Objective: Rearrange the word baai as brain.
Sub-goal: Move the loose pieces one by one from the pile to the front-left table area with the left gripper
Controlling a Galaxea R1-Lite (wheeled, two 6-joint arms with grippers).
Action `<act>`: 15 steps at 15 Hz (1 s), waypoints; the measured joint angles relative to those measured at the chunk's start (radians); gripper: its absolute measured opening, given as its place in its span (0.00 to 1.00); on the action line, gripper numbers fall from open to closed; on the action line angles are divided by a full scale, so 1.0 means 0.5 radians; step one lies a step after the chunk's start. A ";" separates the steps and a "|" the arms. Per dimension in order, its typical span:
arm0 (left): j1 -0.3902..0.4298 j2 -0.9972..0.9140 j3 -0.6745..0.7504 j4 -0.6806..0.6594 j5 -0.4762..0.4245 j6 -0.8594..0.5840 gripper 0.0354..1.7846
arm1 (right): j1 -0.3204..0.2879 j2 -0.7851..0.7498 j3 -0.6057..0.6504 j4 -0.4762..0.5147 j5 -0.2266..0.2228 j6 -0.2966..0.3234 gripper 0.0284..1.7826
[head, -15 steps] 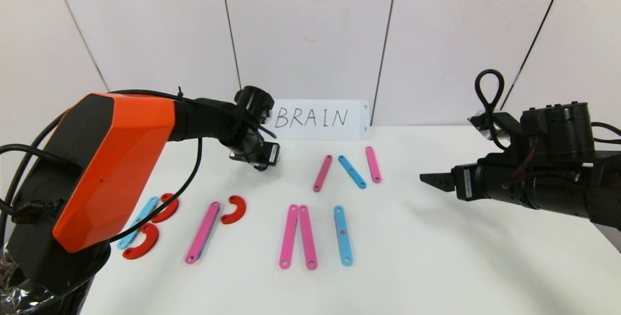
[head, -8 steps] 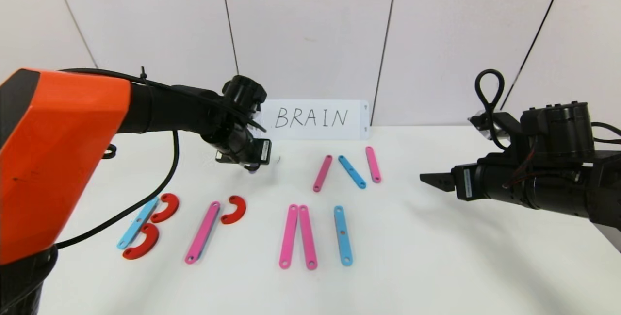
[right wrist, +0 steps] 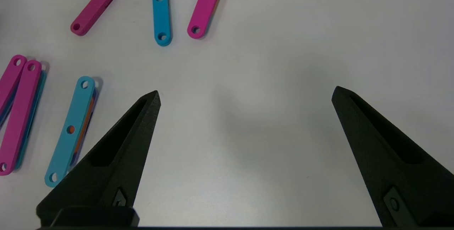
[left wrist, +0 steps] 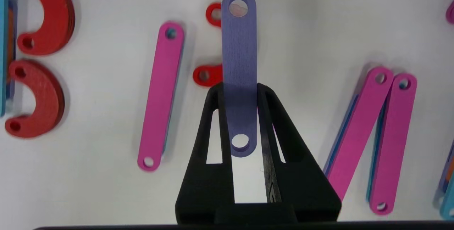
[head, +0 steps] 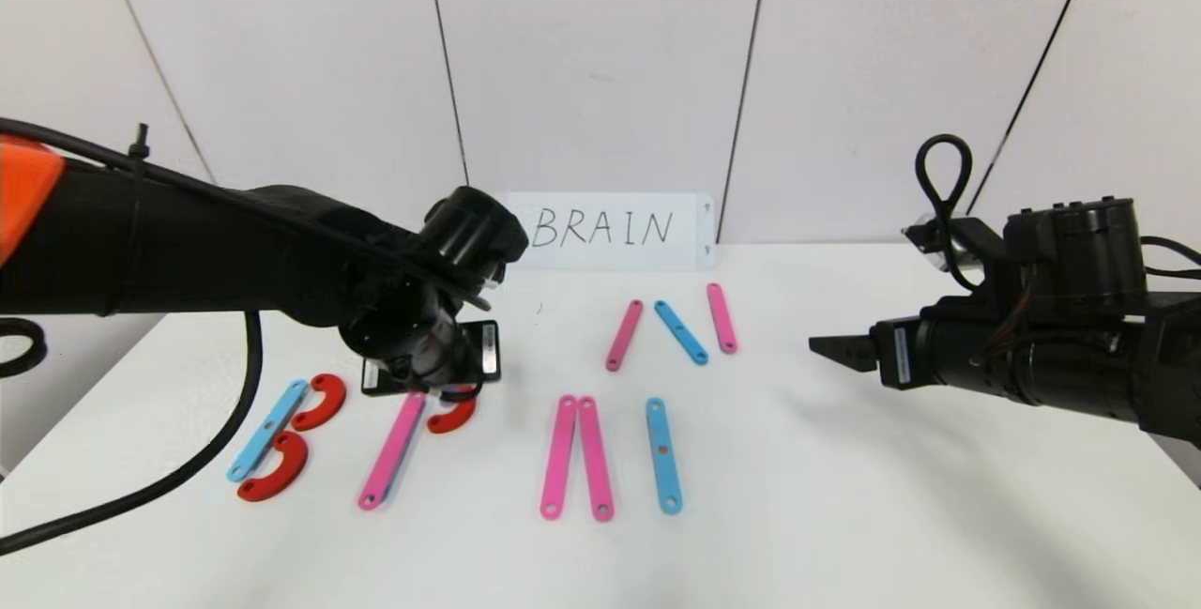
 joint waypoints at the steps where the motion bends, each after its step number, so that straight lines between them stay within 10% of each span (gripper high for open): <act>1: -0.037 -0.038 0.040 0.064 0.008 -0.094 0.13 | 0.000 -0.001 0.001 0.000 -0.001 0.000 0.95; 15: -0.143 -0.037 0.359 0.070 -0.016 -0.759 0.13 | 0.004 0.020 0.002 0.000 -0.001 -0.002 0.95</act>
